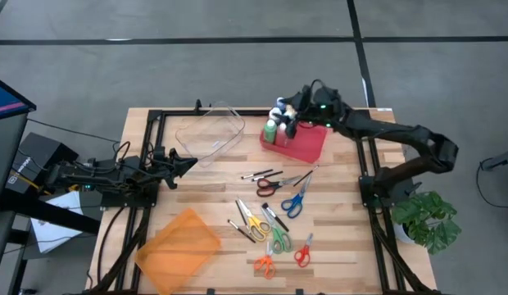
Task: Pick & Place Paint Supplies
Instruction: Put the black paint brush into the transparent bin
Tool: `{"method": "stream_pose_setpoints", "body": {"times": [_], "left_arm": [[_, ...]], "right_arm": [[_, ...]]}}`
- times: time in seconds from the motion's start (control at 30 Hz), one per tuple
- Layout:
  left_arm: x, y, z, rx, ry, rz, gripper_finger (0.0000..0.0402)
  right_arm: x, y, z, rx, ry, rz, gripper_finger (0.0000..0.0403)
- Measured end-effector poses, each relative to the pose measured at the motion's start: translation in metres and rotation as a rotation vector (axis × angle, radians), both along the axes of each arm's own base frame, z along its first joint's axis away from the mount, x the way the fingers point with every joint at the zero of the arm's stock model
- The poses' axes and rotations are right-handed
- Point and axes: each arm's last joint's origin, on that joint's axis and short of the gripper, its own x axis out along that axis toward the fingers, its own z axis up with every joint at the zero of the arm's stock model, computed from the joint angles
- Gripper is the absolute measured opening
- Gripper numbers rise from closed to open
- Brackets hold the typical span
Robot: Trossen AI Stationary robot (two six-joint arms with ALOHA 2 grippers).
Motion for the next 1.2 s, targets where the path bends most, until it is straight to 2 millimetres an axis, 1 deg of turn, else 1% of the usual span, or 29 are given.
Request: {"method": "stream_pose_setpoints", "body": {"times": [0.17,0.3,0.43,0.57,0.67,0.8,1.03,1.2], "left_arm": [[0.000,0.000,0.000,0.001,0.000,0.000,0.0006],[0.000,0.000,0.000,0.001,0.001,0.000,0.0006],[0.000,0.000,0.000,0.002,0.001,0.000,0.0006],[0.000,0.000,0.000,0.002,0.001,0.000,0.0006],[0.000,0.000,0.000,0.003,0.001,0.001,0.0006],[0.000,0.000,0.000,0.003,0.001,0.000,0.0006],[0.000,0.000,0.000,0.003,0.001,0.000,0.0006],[0.000,0.000,0.000,0.003,0.001,0.000,0.0006]], "right_arm": [[-0.031,0.012,0.043,-0.060,-0.101,-0.016,0.0249],[-0.059,0.028,0.068,-0.094,-0.163,-0.019,0.0249],[-0.088,0.046,0.084,-0.101,-0.190,-0.016,0.0249],[-0.114,0.060,0.091,-0.042,-0.208,-0.026,0.0249],[-0.128,0.070,0.089,0.008,-0.180,-0.023,0.0249],[-0.137,0.082,0.078,0.139,-0.100,-0.046,0.0249],[-0.137,0.100,0.046,0.433,0.167,-0.054,0.0249],[-0.132,0.112,0.028,0.559,0.335,-0.102,0.0249]]}}
